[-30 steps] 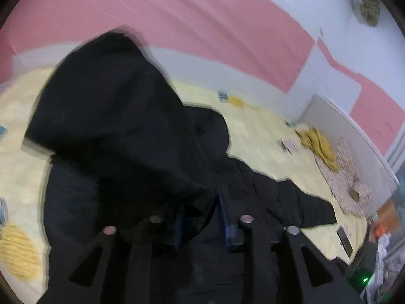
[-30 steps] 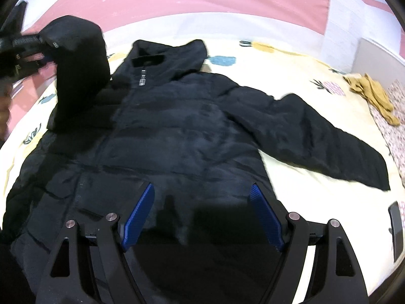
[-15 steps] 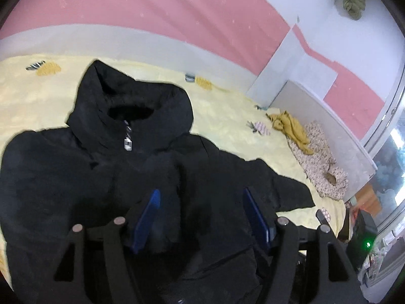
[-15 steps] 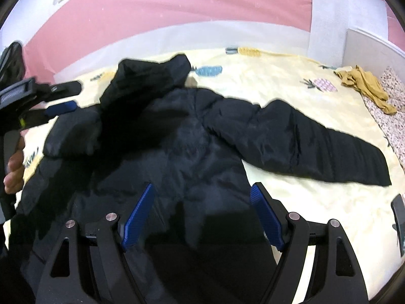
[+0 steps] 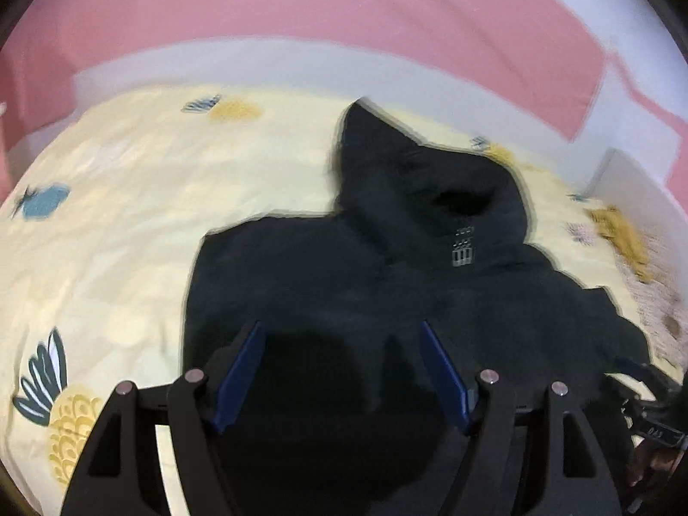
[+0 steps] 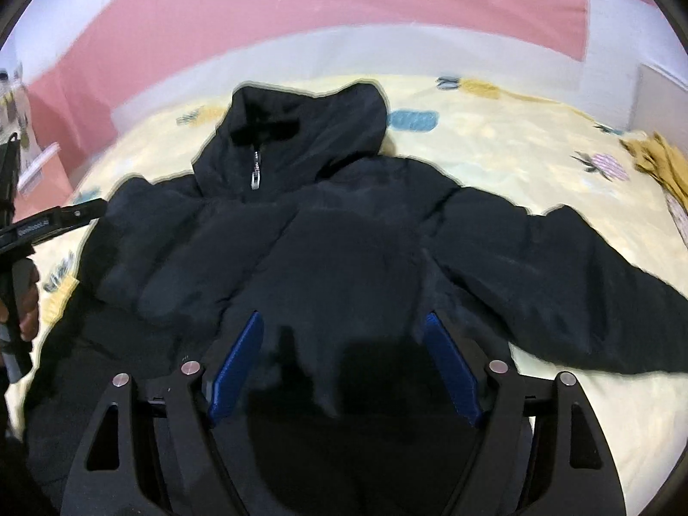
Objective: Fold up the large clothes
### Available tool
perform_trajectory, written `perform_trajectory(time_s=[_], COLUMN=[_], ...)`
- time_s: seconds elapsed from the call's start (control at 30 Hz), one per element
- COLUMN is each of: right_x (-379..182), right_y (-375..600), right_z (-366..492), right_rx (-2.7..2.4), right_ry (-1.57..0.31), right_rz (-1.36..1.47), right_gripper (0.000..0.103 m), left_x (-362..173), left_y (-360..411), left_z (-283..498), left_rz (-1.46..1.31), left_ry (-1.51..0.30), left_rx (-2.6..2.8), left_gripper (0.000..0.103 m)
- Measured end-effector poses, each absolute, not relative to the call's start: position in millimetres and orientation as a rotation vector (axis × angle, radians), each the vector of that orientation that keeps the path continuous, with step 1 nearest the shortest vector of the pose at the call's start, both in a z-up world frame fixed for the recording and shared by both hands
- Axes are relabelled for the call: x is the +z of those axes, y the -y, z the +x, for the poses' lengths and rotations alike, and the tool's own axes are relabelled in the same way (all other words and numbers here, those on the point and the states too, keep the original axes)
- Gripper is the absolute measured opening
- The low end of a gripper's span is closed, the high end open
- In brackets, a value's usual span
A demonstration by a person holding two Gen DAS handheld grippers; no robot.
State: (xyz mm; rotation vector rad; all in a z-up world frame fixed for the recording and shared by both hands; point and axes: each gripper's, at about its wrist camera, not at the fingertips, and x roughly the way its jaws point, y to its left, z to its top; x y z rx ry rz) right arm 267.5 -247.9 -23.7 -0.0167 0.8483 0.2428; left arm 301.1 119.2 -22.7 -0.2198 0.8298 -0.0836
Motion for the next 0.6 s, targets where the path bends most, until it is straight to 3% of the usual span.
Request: perform_trajectory(time_s=[0.03, 0.2, 0.33, 0.5, 0.6], right_x=[-33, -68, -74, -59, -33], right_y=[244, 241, 233, 242, 259], right_z=[282, 335, 349, 344, 316], right_rx=[0.239, 0.241, 0.231, 0.218, 0.188], right_ry=[-0.884, -0.977, -0.969, -0.975, -0.886], right_rz=[-0.025, -0.009, -0.049, -0.025, -0.014], right_gripper=[0.067, 0.066, 0.067, 0.067, 0.067], left_x=[-34, -60, -67, -52, -31], left_y=[-125, -131, -123, -125, -125], left_z=[307, 312, 317, 311, 292], left_rz=[-0.241, -0.248, -0.206, -0.212, -0.226], left_ry=[-0.854, -0.871, -0.868, -0.869, -0.83], left_rx=[-0.066, -0.053, -0.046, -0.046, -0.054], left_gripper=[0.074, 0.076, 0.083, 0.082, 0.082])
